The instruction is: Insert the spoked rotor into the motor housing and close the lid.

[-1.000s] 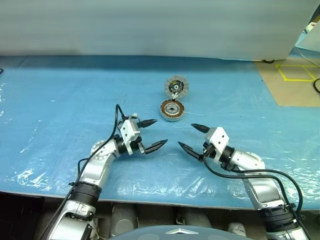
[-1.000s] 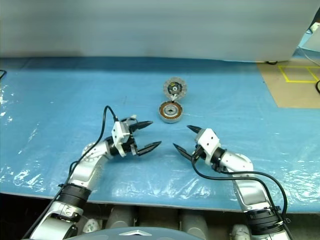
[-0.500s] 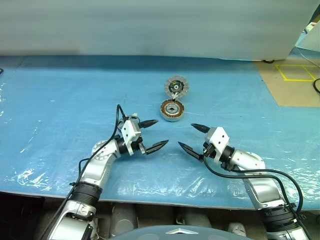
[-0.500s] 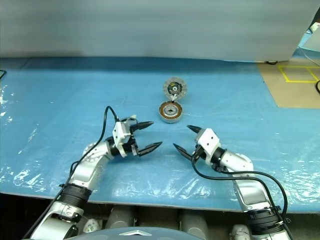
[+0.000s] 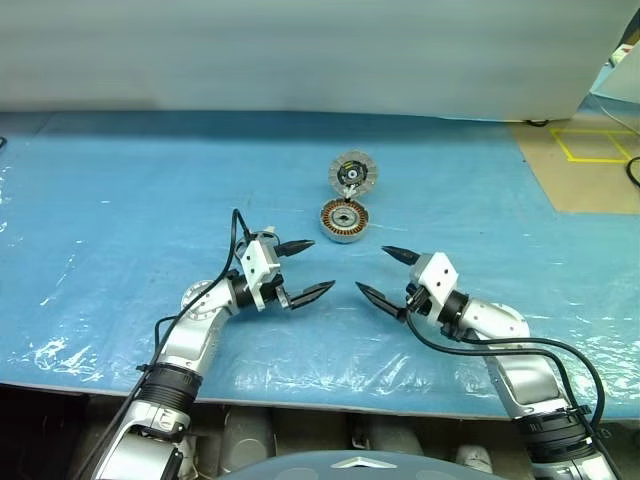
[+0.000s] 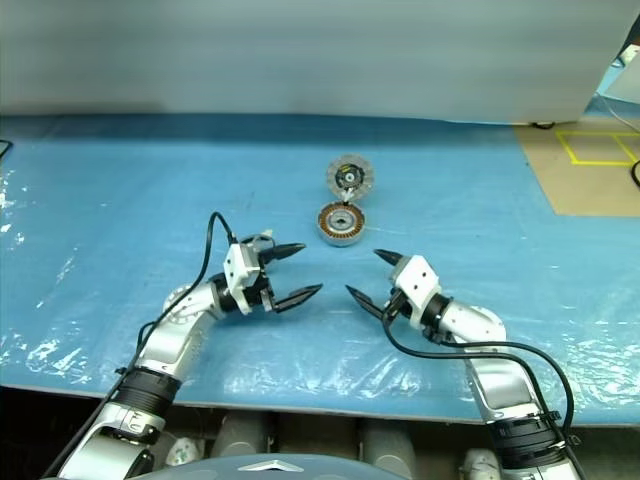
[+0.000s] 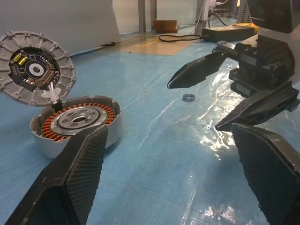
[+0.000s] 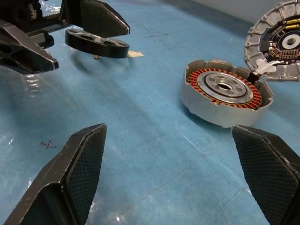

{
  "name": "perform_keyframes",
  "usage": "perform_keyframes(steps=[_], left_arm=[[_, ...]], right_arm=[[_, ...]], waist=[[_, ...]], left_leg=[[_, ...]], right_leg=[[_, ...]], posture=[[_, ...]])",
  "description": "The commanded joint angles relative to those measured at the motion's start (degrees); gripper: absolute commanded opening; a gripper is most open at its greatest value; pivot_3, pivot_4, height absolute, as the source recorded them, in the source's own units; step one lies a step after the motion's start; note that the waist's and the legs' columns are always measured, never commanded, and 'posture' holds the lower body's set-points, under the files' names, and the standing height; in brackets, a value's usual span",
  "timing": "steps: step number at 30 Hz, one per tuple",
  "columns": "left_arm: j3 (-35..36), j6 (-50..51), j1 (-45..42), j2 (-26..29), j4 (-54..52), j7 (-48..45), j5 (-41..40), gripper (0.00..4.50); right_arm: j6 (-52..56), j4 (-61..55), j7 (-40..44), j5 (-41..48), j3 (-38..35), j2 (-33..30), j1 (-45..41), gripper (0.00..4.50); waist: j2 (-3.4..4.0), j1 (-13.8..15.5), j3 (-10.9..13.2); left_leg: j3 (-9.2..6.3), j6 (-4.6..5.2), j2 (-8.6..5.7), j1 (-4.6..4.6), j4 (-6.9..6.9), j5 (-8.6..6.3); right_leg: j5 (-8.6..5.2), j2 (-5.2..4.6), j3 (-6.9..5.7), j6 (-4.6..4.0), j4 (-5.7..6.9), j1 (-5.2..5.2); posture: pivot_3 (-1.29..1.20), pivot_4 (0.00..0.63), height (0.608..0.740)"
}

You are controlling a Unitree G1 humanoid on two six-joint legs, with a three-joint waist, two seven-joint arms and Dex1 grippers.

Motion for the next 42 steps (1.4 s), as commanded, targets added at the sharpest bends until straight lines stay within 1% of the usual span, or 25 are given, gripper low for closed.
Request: perform_keyframes(steps=[1, 6, 9, 12, 15, 18, 25, 28, 32, 34, 35, 36, 39, 40, 42], left_arm=[[0.6, -0.7, 0.1, 0.7, -1.0, -0.3, -0.4, 4.42], [1.2, -0.8, 0.1, 1.6, -0.9, -0.2, -0.7, 4.42], [1.3, -0.9, 0.0, 1.7, -0.7, -0.2, -0.7, 4.42], [1.4, -1.0, -0.1, 1.7, -0.6, 0.0, -0.6, 4.42], [1.5, -1.1, 0.1, 1.7, -0.9, 0.4, -0.5, 4.42], [1.6, -1.0, 0.9, 1.8, -1.7, 0.9, -0.4, 4.42], [1.5, -1.0, 1.6, 2.1, -2.4, 1.7, -0.3, 4.42], [1.3, -1.1, 1.6, 1.9, -2.3, 1.9, -0.1, 4.50], [1.1, -1.1, 1.6, 1.7, -2.2, 1.9, -0.1, 4.50], [1.1, -1.1, 1.6, 1.7, -2.2, 1.9, -0.1, 4.50], [1.1, -1.1, 1.5, 1.7, -2.2, 1.9, 0.0, 4.50], [1.0, -1.1, 1.5, 1.7, -2.1, 1.9, 0.0, 4.50], [1.0, -1.0, 1.4, 1.7, -2.1, 1.8, 0.0, 4.50], [1.0, -1.0, 1.4, 1.6, -2.1, 1.8, 0.0, 4.50], [1.0, -1.0, 1.3, 1.5, -2.1, 1.9, 0.0, 4.50]], right_arm=[[3.1, -3.0, 0.5, 1.2, -0.2, -0.5, -3.9, 4.50], [10.4, -1.4, 3.2, -0.7, 2.2, -3.0, -14.0, 4.50], [12.0, 2.4, 6.5, -3.1, 5.3, -5.1, -21.0, 4.50], [12.9, 7.1, 10.0, -4.9, 8.7, -5.9, -26.6, 4.50], [10.5, 13.7, 12.1, -8.5, 12.1, -6.2, -30.7, 4.50], [7.5, 20.4, 12.6, -11.3, 13.9, -5.5, -33.8, 4.50], [2.3, 28.5, 12.4, -15.2, 15.6, -3.3, -36.6, 4.50], [0.7, 30.4, 12.0, -17.1, 16.1, -2.8, -36.7, 3.89], [-1.3, 31.1, 11.4, -18.8, 16.2, -2.7, -36.2, 2.50], [-1.9, 31.1, 11.1, -19.4, 16.0, -2.6, -36.0, 1.88], [-2.2, 31.0, 10.9, -19.6, 15.9, -2.6, -35.9, 1.45], [-2.4, 31.0, 10.8, -19.8, 15.9, -2.5, -35.8, 1.19], [-2.6, 30.8, 10.1, -20.0, 15.5, -2.0, -35.8, 0.15], [-2.5, 30.5, 9.8, -19.9, 15.3, -1.7, -35.8, 0.02], [-2.5, 30.1, 9.4, -20.0, 15.1, -1.2, -36.0, 0.02]], waist=[[0.00, -0.1, 0.0], [0.00, -0.1, 0.0], [0.00, -0.1, 0.0], [0.00, -0.1, 0.0], [0.00, 0.0, 0.0], [0.00, 0.0, 0.0], [0.00, -0.1, 0.0], [0.00, -0.1, 0.0], [0.00, -0.1, 0.0], [0.00, -0.1, 0.0], [0.00, -0.1, 0.0], [0.00, -0.1, 0.0], [0.00, -0.1, 0.0], [0.00, -0.1, 0.0], [-0.01, -0.1, 0.0]], left_leg=[[0.00, 0.00, 0.00, 0.00, 0.00, 0.00], [0.00, -0.10, 0.00, 0.03, 0.06, 0.06], [0.00, -0.18, 0.00, 0.02, 0.09, 0.12], [0.00, -0.20, 0.00, 0.02, 0.10, 0.13], [0.00, -0.06, 0.00, 0.00, 0.11, 0.22], [-0.01, -0.06, 0.00, -0.06, 0.17, 0.22], [0.00, -0.06, 0.03, -0.06, 0.30, 0.22], [0.00, -0.05, 0.05, -0.05, 0.41, 0.21], [0.01, -0.05, 0.05, -0.03, 0.46, 0.21], [0.01, -0.05, 0.06, -0.03, 0.46, 0.21], [0.01, -0.05, 0.06, -0.03, 0.46, 0.21], [0.01, -0.05, 0.06, -0.03, 0.46, 0.21], [0.01, -0.05, 0.07, -0.03, 0.46, 0.21], [0.01, -0.05, 0.07, -0.03, 0.46, 0.21], [0.01, -0.05, 0.07, -0.04, 0.46, 0.21]], right_leg=[[0.00, 0.00, 0.00, 0.00, 0.00, 0.00], [0.00, 0.00, 0.02, 0.00, 0.10, 0.00], [0.00, 0.00, 0.02, 0.00, 0.13, -0.01], [0.00, 0.01, 0.02, -0.01, 0.15, -0.01], [0.00, 0.00, 0.02, -0.01, 0.26, -0.02], [0.00, 0.00, 0.02, -0.02, 0.39, -0.09], [-0.04, 0.00, 0.02, -0.09, 0.66, -0.17], [-0.05, 0.00, 0.03, -0.11, 0.70, -0.17], [-0.05, 0.00, 0.05, -0.11, 0.70, -0.14], [-0.05, 0.00, 0.05, -0.11, 0.71, -0.14], [-0.05, 0.00, 0.05, -0.11, 0.71, -0.14], [-0.05, 0.00, 0.05, -0.11, 0.70, -0.14], [-0.06, 0.01, 0.05, -0.11, 0.70, -0.14], [-0.06, 0.01, 0.05, -0.12, 0.71, -0.15], [-0.06, 0.01, 0.05, -0.12, 0.70, -0.15]], posture=[[0.00, 0.150, 0.740], [0.00, 0.150, 0.740], [0.00, 0.150, 0.740], [0.00, 0.150, 0.740], [0.00, 0.150, 0.740], [0.00, 0.150, 0.740], [0.00, 0.150, 0.740], [0.00, 0.150, 0.740], [0.00, 0.150, 0.740], [0.00, 0.150, 0.740], [0.00, 0.150, 0.740], [0.00, 0.150, 0.740], [0.00, 0.150, 0.740], [0.00, 0.150, 0.740], [0.00, 0.150, 0.740]])
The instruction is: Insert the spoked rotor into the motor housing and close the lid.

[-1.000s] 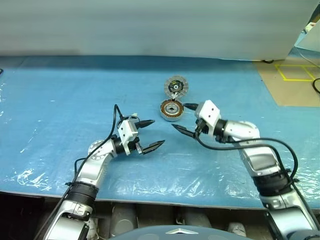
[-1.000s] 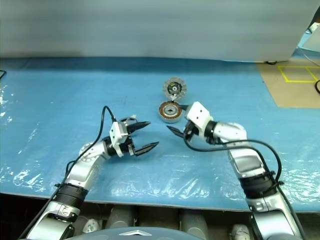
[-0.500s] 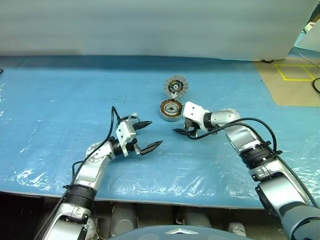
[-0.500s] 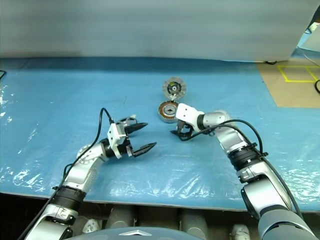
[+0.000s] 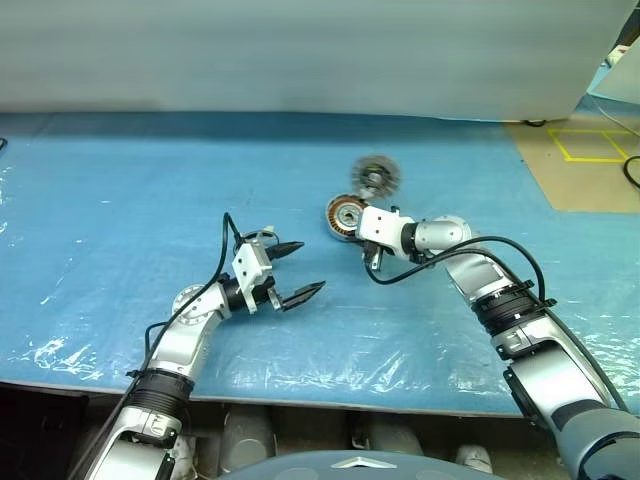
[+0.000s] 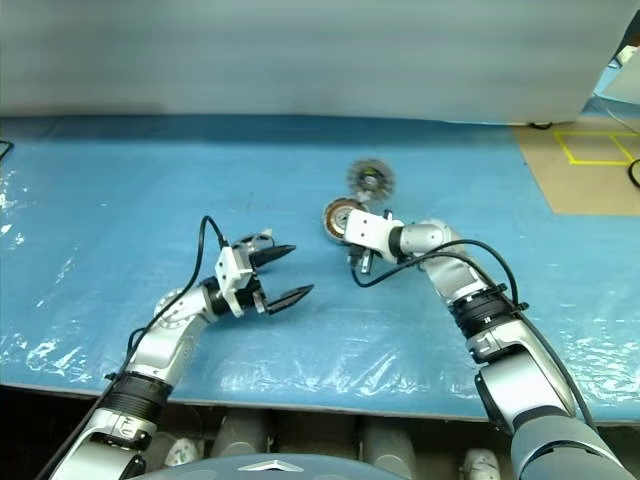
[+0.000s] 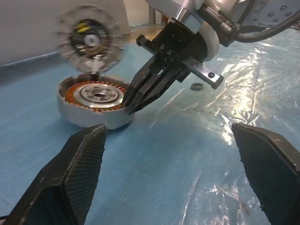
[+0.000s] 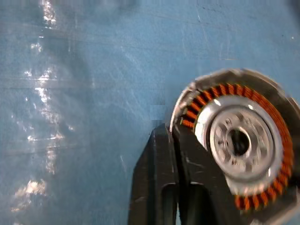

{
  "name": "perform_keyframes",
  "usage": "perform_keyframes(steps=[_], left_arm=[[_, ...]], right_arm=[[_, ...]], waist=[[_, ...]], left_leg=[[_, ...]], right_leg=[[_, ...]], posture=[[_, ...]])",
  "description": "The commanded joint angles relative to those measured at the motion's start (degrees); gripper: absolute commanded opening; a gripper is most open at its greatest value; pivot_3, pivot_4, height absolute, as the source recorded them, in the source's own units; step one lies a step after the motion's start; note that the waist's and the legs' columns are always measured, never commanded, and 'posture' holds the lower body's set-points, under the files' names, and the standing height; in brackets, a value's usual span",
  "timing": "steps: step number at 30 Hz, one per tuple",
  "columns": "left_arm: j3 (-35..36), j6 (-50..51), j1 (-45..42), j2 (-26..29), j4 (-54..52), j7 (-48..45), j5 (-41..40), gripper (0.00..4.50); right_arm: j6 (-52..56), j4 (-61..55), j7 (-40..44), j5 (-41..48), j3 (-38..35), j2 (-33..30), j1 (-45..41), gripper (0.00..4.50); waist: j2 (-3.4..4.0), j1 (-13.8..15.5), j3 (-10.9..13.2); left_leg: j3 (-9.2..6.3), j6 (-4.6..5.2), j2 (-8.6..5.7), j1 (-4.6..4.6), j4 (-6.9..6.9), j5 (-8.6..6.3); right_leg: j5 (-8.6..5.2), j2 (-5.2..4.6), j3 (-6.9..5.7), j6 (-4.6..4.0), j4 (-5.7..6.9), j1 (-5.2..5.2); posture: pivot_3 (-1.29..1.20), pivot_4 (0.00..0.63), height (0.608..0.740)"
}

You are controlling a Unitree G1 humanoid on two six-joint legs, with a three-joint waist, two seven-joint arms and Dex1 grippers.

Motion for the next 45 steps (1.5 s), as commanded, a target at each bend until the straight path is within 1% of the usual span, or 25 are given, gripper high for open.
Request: perform_keyframes(steps=[1, 9, 15, 22, 26, 30, 37, 40, 45], left_arm=[[0.2, -0.8, -0.4, -0.1, -1.9, 0.2, -0.1, 4.50], [0.2, -0.7, -0.3, -0.2, -1.9, 0.2, 0.0, 4.50], [0.0, -0.8, -0.3, -0.3, -1.7, 0.1, 0.2, 4.50], [-0.1, -0.8, -0.6, -0.5, -1.5, 0.1, 0.4, 4.50], [-0.1, -0.9, -0.6, -0.5, -1.5, 0.1, 0.6, 4.50], [0.1, -0.9, -0.3, -0.3, -1.6, 0.0, 0.6, 4.50], [0.4, -0.8, -0.1, 0.1, -1.6, -0.1, 0.4, 4.50], [0.2, -0.8, -0.3, 0.0, -1.5, -0.2, 0.4, 4.50], [0.2, -0.7, -0.2, 0.2, -1.5, -0.4, 0.4, 4.50]], right_arm=[[-0.2, -1.1, -0.8, -0.2, -0.7, 0.7, -0.2, 0.02], [0.3, -2.0, -0.9, -0.1, -0.8, 1.1, 0.0, 0.02], [1.1, -3.6, 1.6, 0.5, -0.4, 0.5, 1.5, 0.02], [1.1, -3.7, 0.7, -0.4, -0.9, 0.1, 1.6, 0.02], [1.5, -5.2, 1.9, 0.5, -1.4, -0.6, 1.9, 0.02], [2.2, -11.3, 6.5, 2.2, -1.3, -3.6, 4.1, 0.02], [5.3, -25.9, 16.2, 5.1, 0.0, -11.7, 12.1, 0.02], [6.3, -30.6, 18.7, 6.0, 0.8, -14.2, 16.1, 0.02], [8.1, -35.2, 20.2, 7.4, 0.8, -15.6, 19.9, 0.02]], waist=[[0.00, 0.0, 0.0], [0.00, 0.0, 0.0], [0.00, 0.0, 0.0], [0.00, 0.0, 0.0], [0.00, 0.0, 0.0], [-0.01, 0.2, 0.0], [-0.01, 0.1, 0.0], [-0.01, 0.1, 0.0], [-0.01, 0.1, 0.0]], left_leg=[[0.00, 0.00, -0.01, 0.00, 0.00, 0.00], [0.01, -0.01, 0.01, 0.01, -0.01, -0.01], [0.01, -0.01, 0.01, 0.00, -0.03, -0.01], [0.01, -0.04, 0.00, 0.01, -0.04, -0.03], [0.01, -0.10, 0.00, 0.00, -0.04, -0.06], [0.00, -0.12, 0.00, -0.03, -0.06, -0.07], [0.00, 0.19, 0.00, -0.01, -0.24, -0.12], [0.00, 0.20, 0.01, 0.01, -0.26, -0.13], [0.00, 0.11, 0.00, 0.04, -0.25, -0.19]], right_leg=[[0.00, 0.00, 0.01, 0.00, 0.00, 0.00], [0.00, 0.00, 0.01, 0.00, -0.01, 0.00], [0.00, 0.01, 0.01, 0.00, -0.02, 0.00], [-0.01, 0.01, 0.01, -0.01, -0.01, -0.01], [-0.01, 0.00, 0.01, -0.01, -0.01, -0.01], [-0.01, 0.01, 0.00, -0.01, -0.03, -0.02], [-0.01, 0.01, -0.02, 0.00, -0.14, -0.02], [-0.01, 0.01, -0.02, 0.00, -0.16, -0.01], [-0.01, 0.00, 0.00, 0.00, -0.21, 0.01]], posture=[[0.00, 0.150, 0.740], [0.00, 0.150, 0.740], [0.00, 0.150, 0.740], [0.00, 0.150, 0.740], [0.00, 0.150, 0.740], [0.00, 0.150, 0.740], [0.00, 0.150, 0.740], [0.00, 0.150, 0.740], [0.00, 0.150, 0.740]])
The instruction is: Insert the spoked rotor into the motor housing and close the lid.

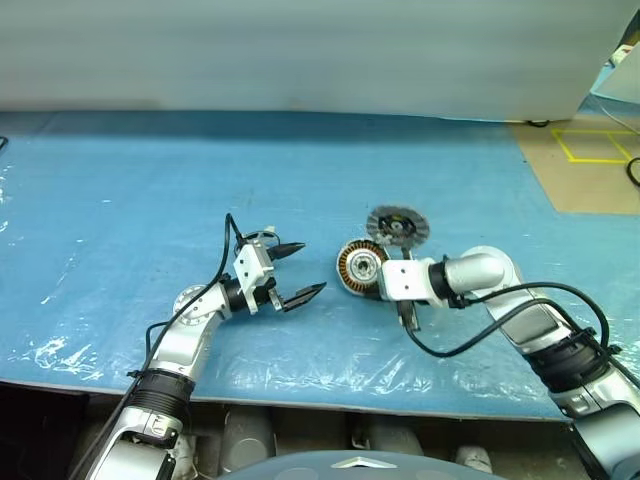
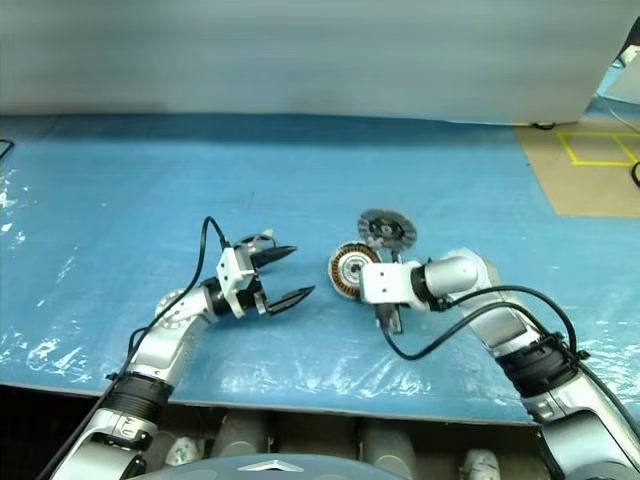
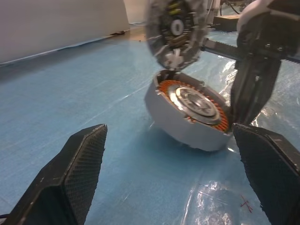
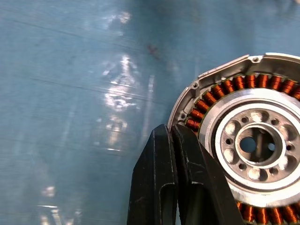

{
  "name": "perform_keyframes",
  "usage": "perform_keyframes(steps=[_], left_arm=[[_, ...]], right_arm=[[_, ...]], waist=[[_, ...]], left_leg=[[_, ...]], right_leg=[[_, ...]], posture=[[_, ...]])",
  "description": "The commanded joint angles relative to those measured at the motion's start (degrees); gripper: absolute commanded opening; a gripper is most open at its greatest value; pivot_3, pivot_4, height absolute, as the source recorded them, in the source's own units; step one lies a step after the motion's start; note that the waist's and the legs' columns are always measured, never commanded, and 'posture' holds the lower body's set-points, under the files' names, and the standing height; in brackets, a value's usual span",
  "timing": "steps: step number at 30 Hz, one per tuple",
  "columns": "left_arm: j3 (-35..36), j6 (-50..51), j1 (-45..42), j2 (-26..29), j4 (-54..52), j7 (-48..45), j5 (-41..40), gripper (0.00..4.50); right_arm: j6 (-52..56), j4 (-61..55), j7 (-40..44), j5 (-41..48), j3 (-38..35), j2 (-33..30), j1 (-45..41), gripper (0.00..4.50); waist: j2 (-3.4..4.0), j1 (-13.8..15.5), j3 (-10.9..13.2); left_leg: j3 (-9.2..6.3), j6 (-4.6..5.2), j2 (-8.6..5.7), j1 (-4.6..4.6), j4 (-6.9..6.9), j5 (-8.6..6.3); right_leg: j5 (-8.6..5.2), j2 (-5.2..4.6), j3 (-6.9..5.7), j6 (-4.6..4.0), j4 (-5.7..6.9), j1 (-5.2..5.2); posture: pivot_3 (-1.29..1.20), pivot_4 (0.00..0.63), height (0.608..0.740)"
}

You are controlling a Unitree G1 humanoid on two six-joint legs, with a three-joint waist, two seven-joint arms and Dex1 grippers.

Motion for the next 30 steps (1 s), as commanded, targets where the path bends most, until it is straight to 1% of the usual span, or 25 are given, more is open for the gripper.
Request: perform_keyframes(steps=[1, 4, 10, 14, 16, 17, 18, 22, 26, 30], left_arm=[[0.3, -0.5, -0.3, 0.4, -1.5, -0.2, -0.3, 4.50], [0.2, -0.5, -0.4, 0.5, -1.3, -0.4, -0.2, 4.50], [-0.1, -0.6, -0.6, 0.2, -1.0, -0.5, -0.1, 4.50], [-0.1, -0.7, -0.7, 0.1, -0.8, -0.4, 0.0, 4.50], [-0.2, -0.8, -0.7, 0.0, -0.8, -0.3, 0.0, 4.50], [-0.2, -0.8, -0.7, 0.0, -0.8, -0.3, 0.1, 4.50], [-0.2, -0.8, -0.7, -0.1, -0.8, -0.2, 0.1, 4.50], [-0.5, -0.6, -0.3, -0.2, -0.9, -0.4, 0.1, 4.50], [-0.7, -0.5, -0.7, -0.3, -0.5, -0.8, -0.1, 4.50], [-1.0, -0.5, -1.7, -0.5, 0.2, -1.7, -0.4, 4.50]], right_arm=[[1.8, -4.1, 1.9, 2.5, 0.4, -0.5, 1.6, 0.02], [2.8, -5.0, 1.2, 3.3, -0.3, 0.4, 0.8, 0.02], [2.7, -3.0, 0.0, 3.8, -1.7, 1.1, -2.9, 0.02], [2.6, -2.1, -0.7, 4.8, -2.4, 1.5, -3.9, 0.90], [2.6, -1.8, -1.0, 6.0, -3.1, 2.0, -3.8, 1.57], [3.4, -2.1, -0.9, 7.9, -4.0, 2.5, -3.6, 1.96], [4.4, -2.5, -0.8, 9.8, -5.0, 3.0, -3.5, 2.25], [7.5, -4.7, -1.2, 16.3, -9.7, 3.7, -2.6, 2.25], [8.5, -6.0, -2.8, 18.8, -13.5, 2.7, -0.7, 2.25], [12.0, -9.4, -6.3, 21.9, -19.0, 1.9, 3.3, 2.25]], waist=[[0.00, 0.0, 0.0], [0.00, -0.1, 0.0], [0.00, -0.1, 0.0], [0.00, -0.1, 0.0], [0.00, -0.1, 0.0], [0.00, -0.1, 0.0], [0.00, -0.1, 0.0], [0.00, 0.0, 0.0], [0.00, 0.0, 0.0], [0.00, 0.2, 0.0]], left_leg=[[0.00, -0.05, 0.00, 0.01, 0.00, -0.03], [0.01, -0.05, 0.00, 0.02, 0.01, -0.03], [0.01, -0.03, 0.00, 0.01, 0.02, -0.02], [0.01, -0.02, -0.01, 0.00, 0.02, -0.01], [0.01, -0.02, -0.01, 0.00, 0.03, -0.01], [0.01, -0.02, 0.00, 0.00, 0.03, -0.01], [0.02, -0.02, 0.00, 0.00, 0.03, -0.01], [0.01, 0.07, -0.01, -0.01, 0.04, 0.04], [0.01, 0.11, -0.01, 0.00, 0.03, 0.07], [0.01, 0.11, -0.02, -0.01, 0.04, 0.07]], right_leg=[[0.00, 0.00, 0.00, 0.00, 0.00, 0.01], [0.00, 0.00, 0.02, 0.00, 0.00, 0.01], [0.00, 0.00, 0.02, 0.00, 0.01, 0.00], [0.00, 0.00, 0.02, 0.00, 0.00, 0.00], [0.00, 0.00, 0.02, 0.00, 0.01, -0.01], [0.00, 0.00, 0.02, 0.00, 0.01, -0.01], [0.00, 0.00, 0.02, 0.00, 0.01, -0.01], [0.00, -0.01, 0.02, 0.00, 0.01, -0.01], [0.00, 0.00, 0.02, 0.00, 0.01, 0.00], [0.00, -0.01, 0.02, 0.00, 0.00, 0.00]], posture=[[0.00, 0.150, 0.740], [0.00, 0.150, 0.740], [0.00, 0.150, 0.740], [0.00, 0.150, 0.740], [0.00, 0.150, 0.740], [0.00, 0.150, 0.740], [0.00, 0.150, 0.740], [0.00, 0.150, 0.740], [0.00, 0.150, 0.740], [0.00, 0.150, 0.740]])
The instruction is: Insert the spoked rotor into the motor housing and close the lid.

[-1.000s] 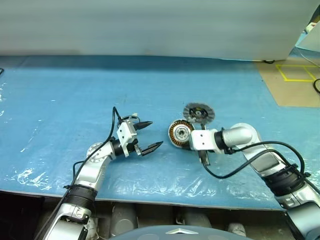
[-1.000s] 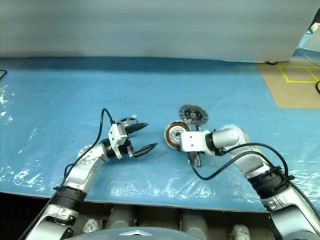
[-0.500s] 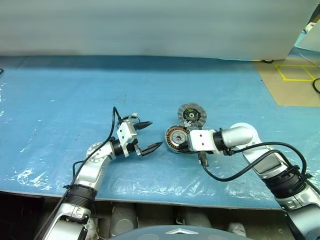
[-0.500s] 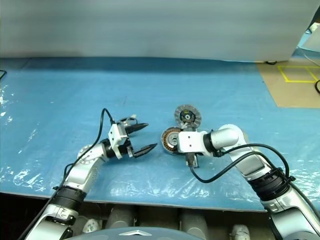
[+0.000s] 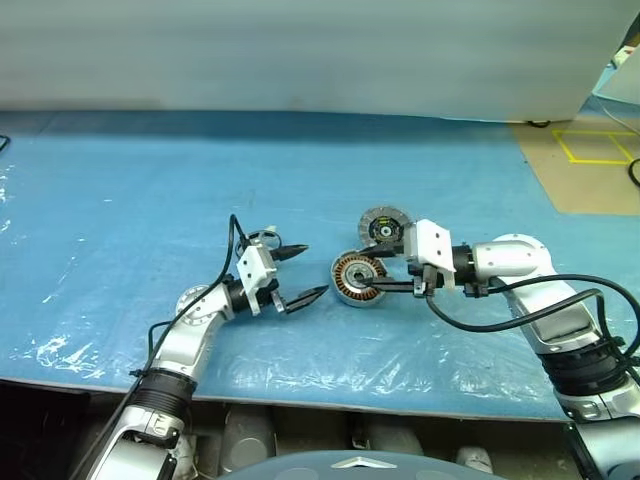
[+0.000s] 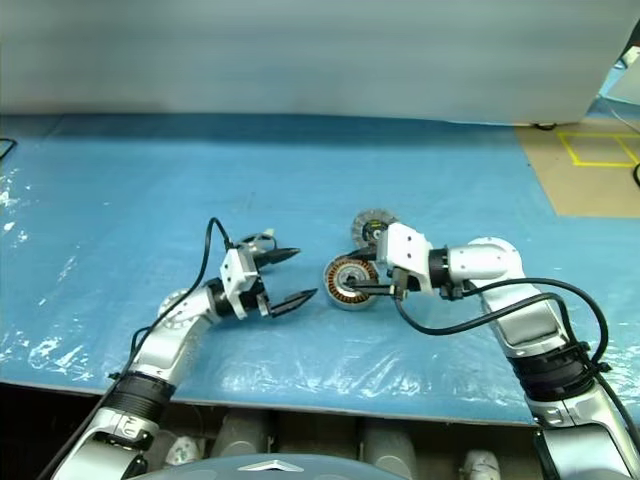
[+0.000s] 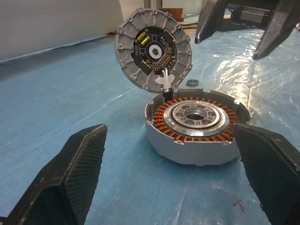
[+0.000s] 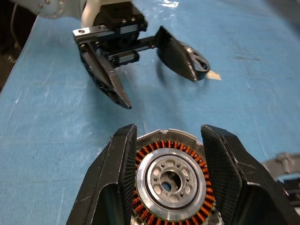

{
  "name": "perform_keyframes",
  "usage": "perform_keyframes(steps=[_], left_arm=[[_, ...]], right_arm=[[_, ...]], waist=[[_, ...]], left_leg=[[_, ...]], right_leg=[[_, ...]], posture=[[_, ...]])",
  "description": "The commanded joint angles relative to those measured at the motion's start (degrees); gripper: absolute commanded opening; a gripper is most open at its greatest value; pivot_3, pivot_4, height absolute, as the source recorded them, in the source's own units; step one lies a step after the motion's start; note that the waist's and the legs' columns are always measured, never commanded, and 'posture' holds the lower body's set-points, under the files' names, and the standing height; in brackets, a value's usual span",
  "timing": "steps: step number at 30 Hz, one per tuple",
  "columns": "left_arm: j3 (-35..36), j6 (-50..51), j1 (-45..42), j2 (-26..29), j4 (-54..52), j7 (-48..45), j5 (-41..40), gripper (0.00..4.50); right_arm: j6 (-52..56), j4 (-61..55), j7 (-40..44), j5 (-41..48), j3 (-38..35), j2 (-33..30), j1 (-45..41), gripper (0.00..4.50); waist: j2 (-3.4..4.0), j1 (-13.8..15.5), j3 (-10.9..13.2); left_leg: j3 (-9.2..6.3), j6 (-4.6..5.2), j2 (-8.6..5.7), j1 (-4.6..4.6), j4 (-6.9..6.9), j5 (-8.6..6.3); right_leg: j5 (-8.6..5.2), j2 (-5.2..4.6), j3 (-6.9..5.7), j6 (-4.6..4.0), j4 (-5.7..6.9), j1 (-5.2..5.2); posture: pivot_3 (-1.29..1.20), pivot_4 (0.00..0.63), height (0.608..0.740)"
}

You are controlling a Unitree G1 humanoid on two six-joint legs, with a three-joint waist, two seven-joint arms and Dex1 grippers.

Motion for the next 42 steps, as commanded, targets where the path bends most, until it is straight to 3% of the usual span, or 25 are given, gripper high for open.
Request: perform_keyframes(steps=[1, 7, 12, 24, 42], left_arm=[[-0.1, -0.6, -1.3, -0.2, -0.2, -1.2, -0.7, 4.50], [-0.3, -0.6, -2.9, -0.5, 1.2, -3.5, -1.3, 4.50], [-0.3, -0.7, -4.6, -0.8, 3.0, -5.2, -1.4, 4.50], [0.0, -0.7, -5.3, -1.2, 3.8, -6.4, -1.2, 4.50], [-0.3, -0.1, -3.8, -0.4, 2.7, -6.0, -0.9, 4.50]], right_arm=[[1.7, -5.0, -3.0, 2.6, -5.7, -1.6, 3.5, 2.25], [2.7, -8.9, -8.7, 3.4, -13.6, -2.5, 14.5, 2.25], [-0.1, -5.0, -13.4, 1.3, -18.5, -1.7, 19.9, 2.25], [7.1, 5.3, -27.7, -0.3, -17.3, 7.4, 17.6, 2.25], [6.7, 11.1, -30.6, -2.5, -13.6, 9.4, 15.8, 2.25]], waist=[[0.00, 0.0, 0.0], [0.00, 0.1, 0.0], [0.00, -0.1, 0.0], [0.02, -0.1, 0.0], [0.03, -0.1, 0.0]], left_leg=[[0.00, 0.00, 0.00, 0.00, -0.01, 0.00], [0.00, -0.17, 0.00, 0.00, -0.04, -0.10], [0.00, -0.18, -0.04, 0.00, -0.04, -0.10], [-0.02, -0.34, -0.06, -0.05, -0.14, 0.00], [-0.02, -0.39, -0.06, 0.04, -0.14, 0.01]], right_leg=[[0.00, 0.00, 0.00, 0.00, 0.00, 0.00], [0.00, 0.00, 0.00, 0.01, -0.07, 0.01], [0.00, -0.01, 0.02, 0.02, -0.12, 0.03], [0.00, 0.00, -0.02, 0.04, -0.27, 0.02], [0.01, 0.00, -0.02, 0.04, -0.30, 0.11]], posture=[[0.00, 0.150, 0.740], [0.00, 0.150, 0.740], [0.00, 0.150, 0.740], [0.00, 0.150, 0.740], [0.00, 0.150, 0.740]])
